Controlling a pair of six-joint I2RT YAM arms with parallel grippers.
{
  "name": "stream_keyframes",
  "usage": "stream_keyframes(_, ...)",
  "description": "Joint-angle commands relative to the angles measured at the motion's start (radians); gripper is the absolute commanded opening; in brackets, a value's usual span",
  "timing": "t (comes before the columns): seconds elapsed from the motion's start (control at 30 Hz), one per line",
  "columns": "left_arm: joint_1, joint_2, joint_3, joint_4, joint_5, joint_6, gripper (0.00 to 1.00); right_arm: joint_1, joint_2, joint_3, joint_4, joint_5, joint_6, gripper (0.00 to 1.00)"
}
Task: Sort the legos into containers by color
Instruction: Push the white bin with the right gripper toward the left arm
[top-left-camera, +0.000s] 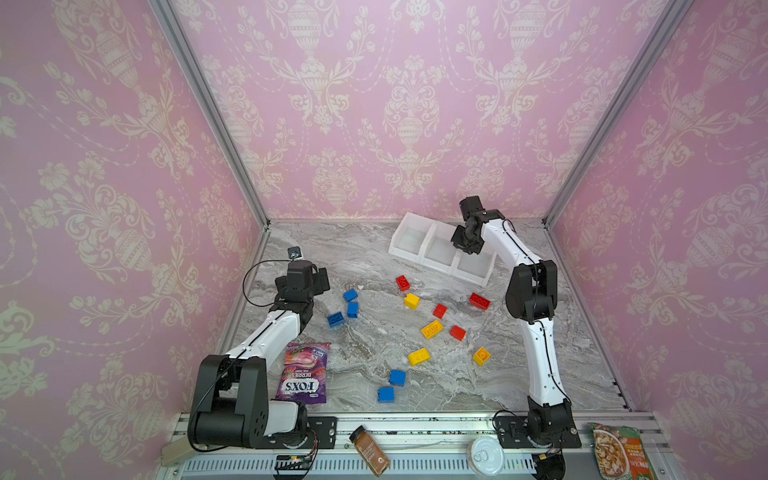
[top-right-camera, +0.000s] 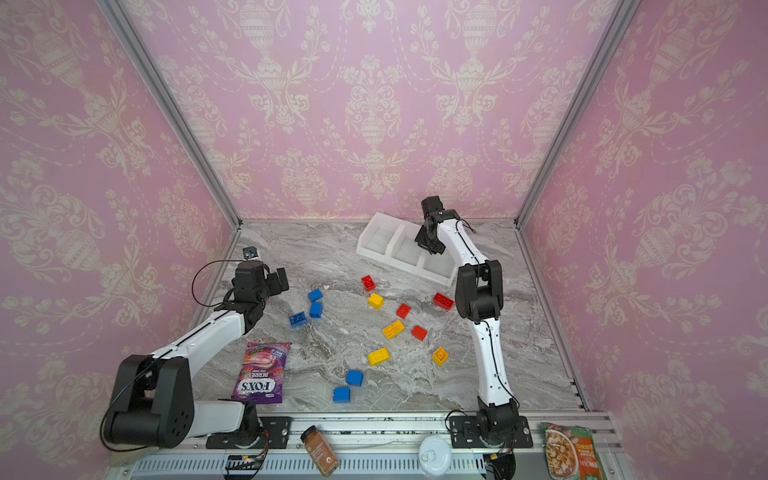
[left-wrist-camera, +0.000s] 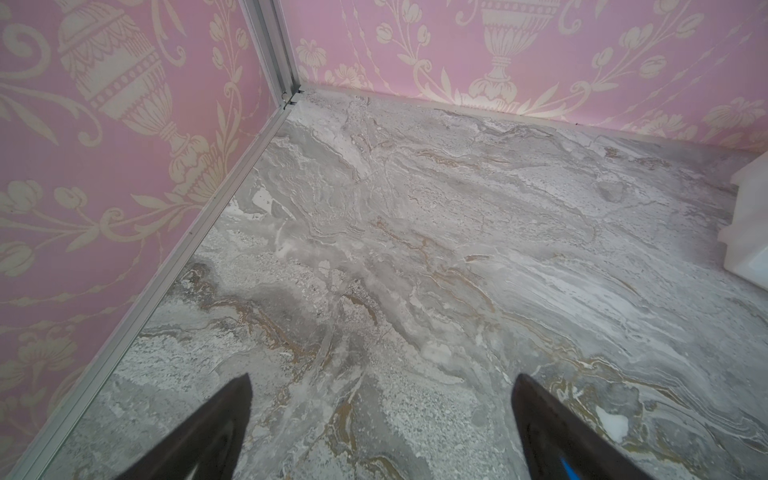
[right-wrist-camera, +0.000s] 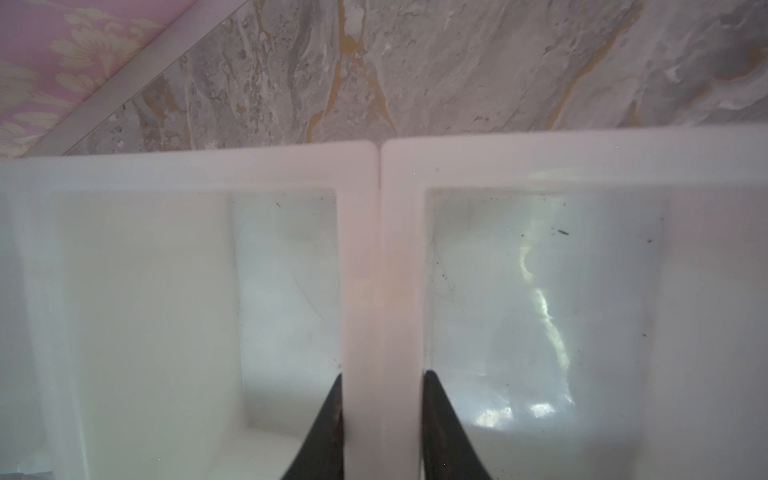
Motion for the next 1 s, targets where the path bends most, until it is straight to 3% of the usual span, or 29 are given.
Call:
stream_keyframes(0.0,-0.009,0.008,0.023,-0.028,0.007,-0.012,0.99,0.039,0.045,0.038,0.037,-0.084,0.007,0.00)
stream_keyframes(0.43,-0.015,0.002,0.023,-0.031,0.009,-0.014,0.99,0.158,0.090,0.096,-0.004,-0.062,-0.015,0.00)
stream_keyframes(0.9,-0.019,0.003,0.025,-0.031,0.009,-0.013,0.99,0.172,0.127,0.163,-0.014,-0.065,-0.055,0.00)
stream_keyframes(0.97,-0.019,0.002,0.025,-0.032,0.007,-0.012,0.99,0.172,0.121,0.164,-0.008,-0.061,-0.064,0.06)
